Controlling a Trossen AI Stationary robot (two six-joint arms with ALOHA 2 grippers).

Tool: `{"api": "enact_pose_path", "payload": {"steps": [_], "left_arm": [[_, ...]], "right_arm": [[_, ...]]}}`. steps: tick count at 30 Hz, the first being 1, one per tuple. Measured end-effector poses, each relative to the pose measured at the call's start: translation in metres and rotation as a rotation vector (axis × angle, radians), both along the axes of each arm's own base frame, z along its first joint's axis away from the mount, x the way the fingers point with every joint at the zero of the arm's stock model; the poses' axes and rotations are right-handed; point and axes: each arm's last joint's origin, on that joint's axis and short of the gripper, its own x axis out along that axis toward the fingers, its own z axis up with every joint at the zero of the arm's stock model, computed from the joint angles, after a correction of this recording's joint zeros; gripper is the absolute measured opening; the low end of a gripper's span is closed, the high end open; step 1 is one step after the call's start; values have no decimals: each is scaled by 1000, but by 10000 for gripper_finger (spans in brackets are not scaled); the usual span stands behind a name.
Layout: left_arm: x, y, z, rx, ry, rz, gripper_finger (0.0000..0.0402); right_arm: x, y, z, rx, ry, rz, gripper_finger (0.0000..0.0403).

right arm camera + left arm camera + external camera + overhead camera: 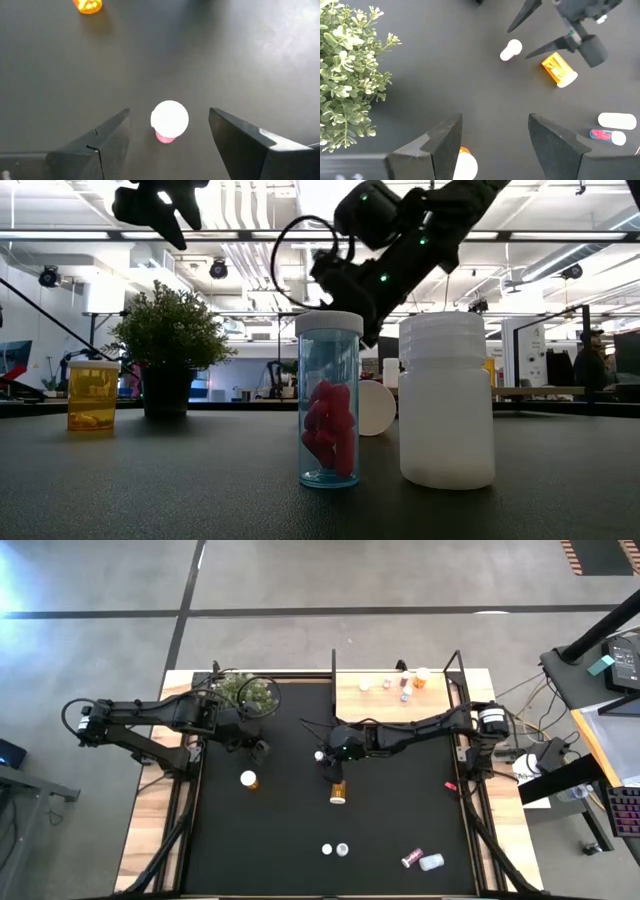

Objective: Pick and place medicine bottles onto shelf by color
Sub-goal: Put the left pink pill bottle on the shelf aligned with the other pink pill bottle

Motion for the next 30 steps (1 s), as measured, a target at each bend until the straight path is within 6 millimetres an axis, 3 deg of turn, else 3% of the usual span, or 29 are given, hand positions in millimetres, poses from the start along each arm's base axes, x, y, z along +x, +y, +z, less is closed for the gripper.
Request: {"api": "enact_pose_path", "payload": {"steps": [9, 13, 20, 30], "left_arm": [[0, 0, 0, 11, 3, -18, 211], [0, 0, 0, 11, 4, -18, 211], [0, 0, 0, 14, 4, -23, 211], [0, 0, 0, 17, 5, -24, 211]], "right_arm": [[17, -7, -9, 12, 13, -32, 249], [19, -6, -19, 50, 39, -54, 249], [21, -7, -18, 64, 31, -69, 245], [16, -6, -23, 68, 92, -73, 169]]}}
